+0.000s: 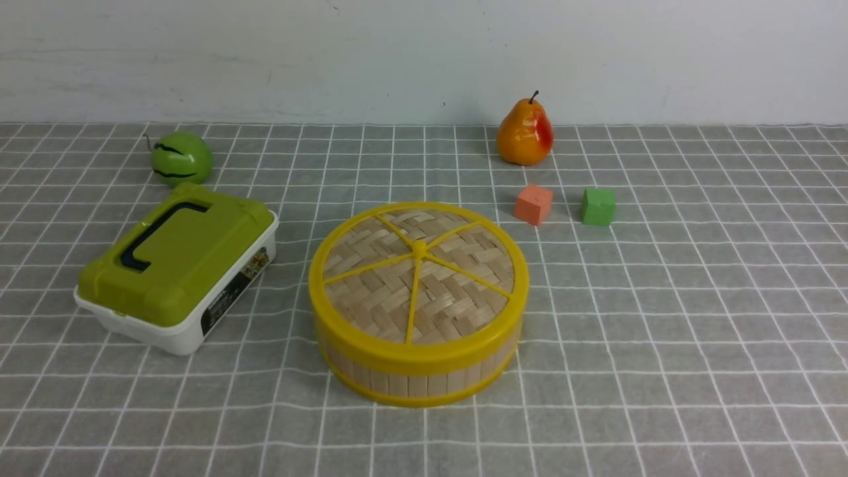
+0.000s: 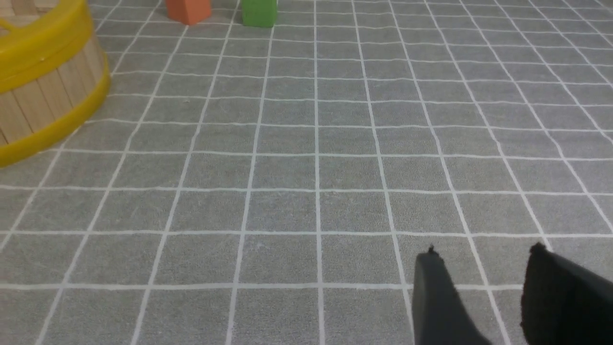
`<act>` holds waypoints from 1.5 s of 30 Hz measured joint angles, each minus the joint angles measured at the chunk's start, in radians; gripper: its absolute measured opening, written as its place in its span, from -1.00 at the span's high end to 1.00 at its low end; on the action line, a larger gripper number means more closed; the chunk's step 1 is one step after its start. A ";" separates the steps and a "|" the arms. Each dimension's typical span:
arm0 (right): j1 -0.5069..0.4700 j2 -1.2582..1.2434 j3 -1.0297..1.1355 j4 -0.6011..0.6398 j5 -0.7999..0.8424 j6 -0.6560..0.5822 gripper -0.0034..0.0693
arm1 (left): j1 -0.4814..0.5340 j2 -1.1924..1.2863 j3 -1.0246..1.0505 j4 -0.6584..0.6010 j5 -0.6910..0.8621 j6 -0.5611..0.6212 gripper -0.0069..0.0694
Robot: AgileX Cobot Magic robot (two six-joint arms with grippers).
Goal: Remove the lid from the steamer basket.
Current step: Use the right arm to lift the lid of the steamer
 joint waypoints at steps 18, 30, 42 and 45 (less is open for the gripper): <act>0.000 0.000 0.006 0.628 -0.009 0.471 0.24 | 0.000 0.000 0.000 0.000 0.000 0.000 0.19; 0.001 0.196 -0.374 0.446 0.179 0.012 0.89 | 0.000 0.000 0.000 0.000 -0.001 0.000 0.19; 0.003 1.048 -1.307 0.448 0.819 -0.459 0.93 | 0.000 0.000 0.000 0.000 -0.001 0.000 0.19; 0.046 1.187 -1.458 0.442 0.863 -0.466 0.91 | 0.000 0.000 0.000 0.000 -0.001 0.000 0.19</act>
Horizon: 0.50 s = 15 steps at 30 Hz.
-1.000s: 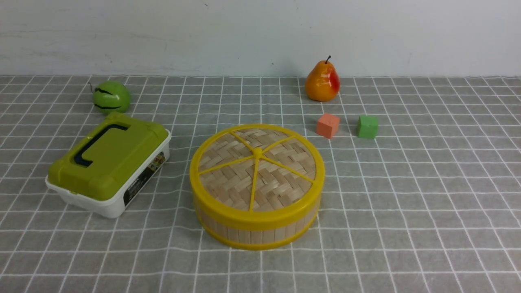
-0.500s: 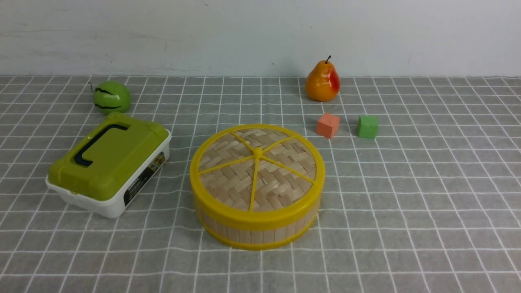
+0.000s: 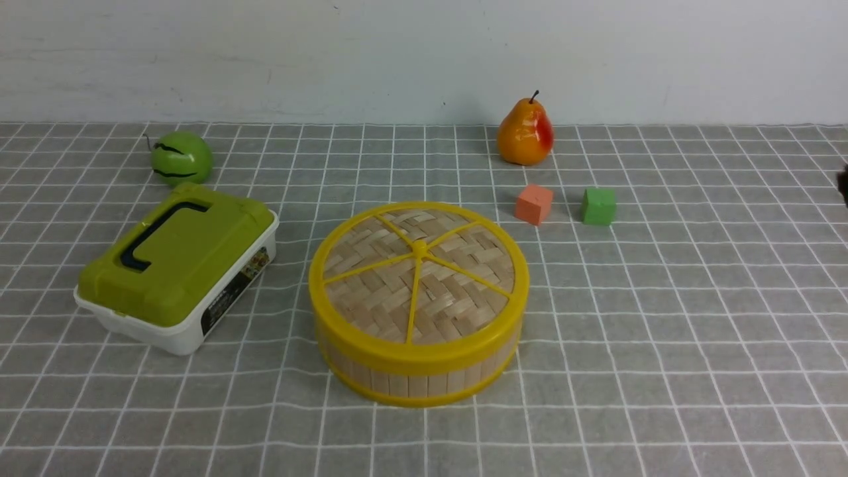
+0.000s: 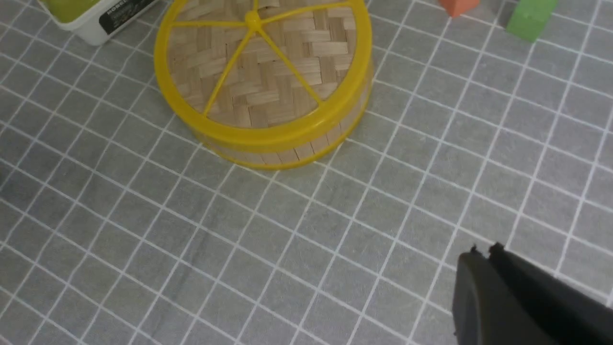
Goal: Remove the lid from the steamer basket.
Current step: Use the right arm to lift the lid of the steamer
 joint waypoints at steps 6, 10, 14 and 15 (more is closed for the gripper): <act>0.195 0.203 -0.194 -0.161 0.012 0.032 0.91 | 0.000 0.000 0.000 0.000 0.000 0.000 0.19; 0.352 0.347 -0.309 -0.315 0.013 0.112 0.91 | 0.000 0.000 0.000 0.000 0.000 0.000 0.19; 0.449 0.487 -0.400 -0.391 0.013 0.161 0.90 | 0.000 0.000 0.000 0.000 0.000 0.000 0.19; 0.467 0.520 -0.423 -0.399 0.013 0.170 0.90 | 0.000 0.000 0.000 0.000 0.000 0.000 0.19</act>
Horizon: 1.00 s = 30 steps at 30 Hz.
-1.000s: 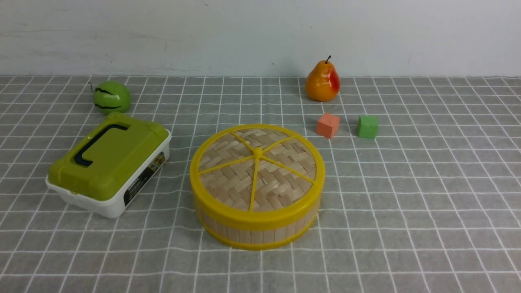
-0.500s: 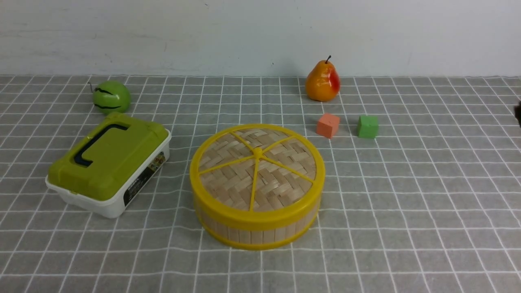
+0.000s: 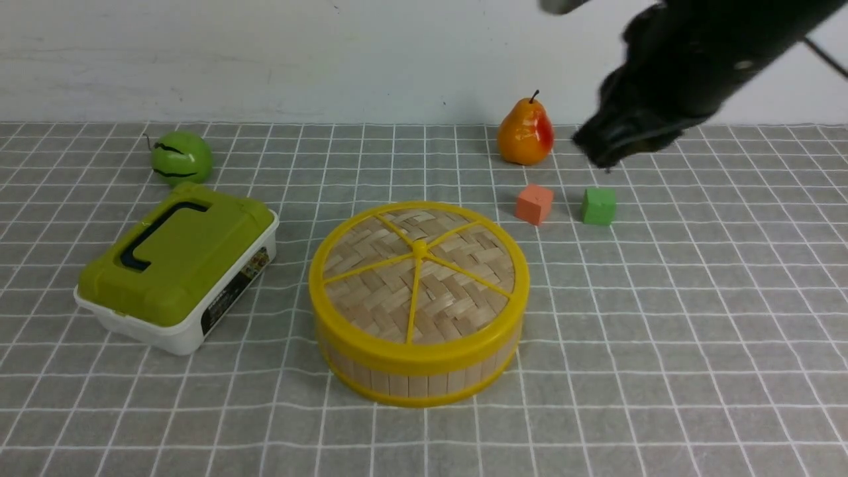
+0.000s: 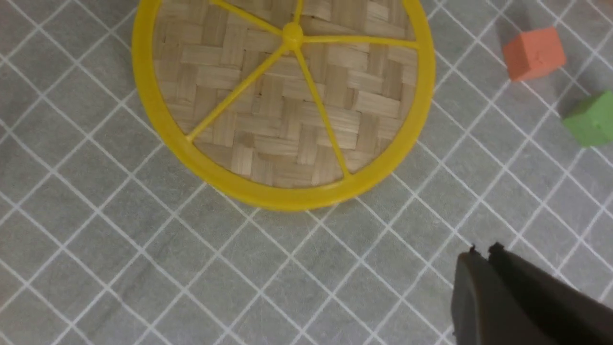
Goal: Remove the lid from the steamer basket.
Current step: Use the right arm to lift the lid of the steamer
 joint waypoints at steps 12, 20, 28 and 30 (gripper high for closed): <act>0.108 0.404 -0.308 -0.012 -0.008 0.119 0.50 | 0.000 0.000 0.000 0.000 0.000 0.000 0.19; 0.108 0.516 -0.337 -0.055 -0.096 0.206 -0.21 | 0.000 0.000 0.000 0.000 0.000 0.000 0.19; 0.108 0.559 -0.338 -0.055 -0.130 0.253 -0.14 | 0.000 0.000 0.000 0.000 0.000 0.000 0.19; 0.108 0.561 -0.338 -0.055 -0.130 0.257 -0.01 | 0.000 0.000 0.000 0.000 0.000 0.000 0.19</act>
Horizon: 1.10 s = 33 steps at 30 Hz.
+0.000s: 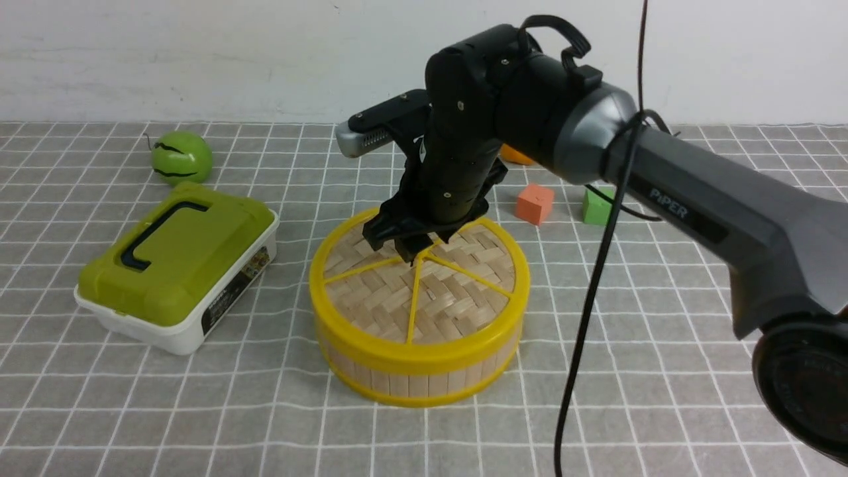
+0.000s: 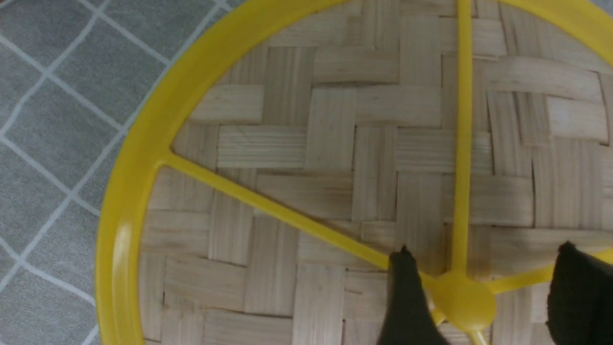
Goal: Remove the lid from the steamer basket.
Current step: Use the right arm to lift the lid of the steamer, then use the right arm to place the steamer lid on the table
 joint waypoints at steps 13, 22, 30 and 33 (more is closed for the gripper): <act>0.000 0.002 -0.009 0.030 0.006 0.000 0.68 | 0.000 0.000 0.000 0.000 0.000 0.000 0.19; 0.000 0.006 -0.270 0.006 0.128 -0.004 0.68 | 0.000 0.000 0.000 0.000 0.000 0.000 0.19; -0.043 -0.146 -0.295 -0.030 0.139 -0.021 0.68 | 0.000 0.000 0.000 0.000 0.000 0.000 0.19; -0.096 -0.272 -0.151 -0.030 0.138 -0.044 0.68 | 0.000 0.000 0.000 0.000 0.000 0.000 0.19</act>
